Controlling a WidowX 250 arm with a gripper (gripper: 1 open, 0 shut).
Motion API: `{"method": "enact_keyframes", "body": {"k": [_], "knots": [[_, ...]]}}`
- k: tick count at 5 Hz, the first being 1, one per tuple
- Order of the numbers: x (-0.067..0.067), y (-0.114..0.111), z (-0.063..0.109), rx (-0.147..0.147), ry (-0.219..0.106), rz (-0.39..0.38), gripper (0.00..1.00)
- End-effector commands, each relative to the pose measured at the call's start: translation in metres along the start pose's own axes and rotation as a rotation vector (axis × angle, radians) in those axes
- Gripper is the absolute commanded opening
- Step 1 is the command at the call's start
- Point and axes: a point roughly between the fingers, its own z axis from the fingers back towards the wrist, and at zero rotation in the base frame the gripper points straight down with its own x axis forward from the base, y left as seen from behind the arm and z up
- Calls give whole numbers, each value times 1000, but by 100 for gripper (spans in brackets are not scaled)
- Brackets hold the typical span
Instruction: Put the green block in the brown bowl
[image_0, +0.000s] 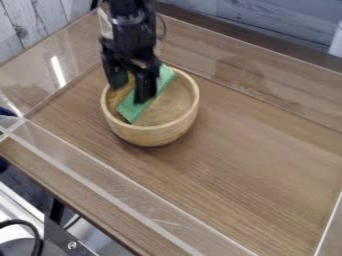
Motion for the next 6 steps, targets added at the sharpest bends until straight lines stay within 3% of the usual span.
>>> {"method": "enact_keyframes", "body": {"k": [1, 2, 6], "knots": [[8, 9, 49, 16, -111, 23, 100], [4, 11, 67, 4, -130, 23, 100], [3, 21, 30, 4, -90, 33, 100]]}}
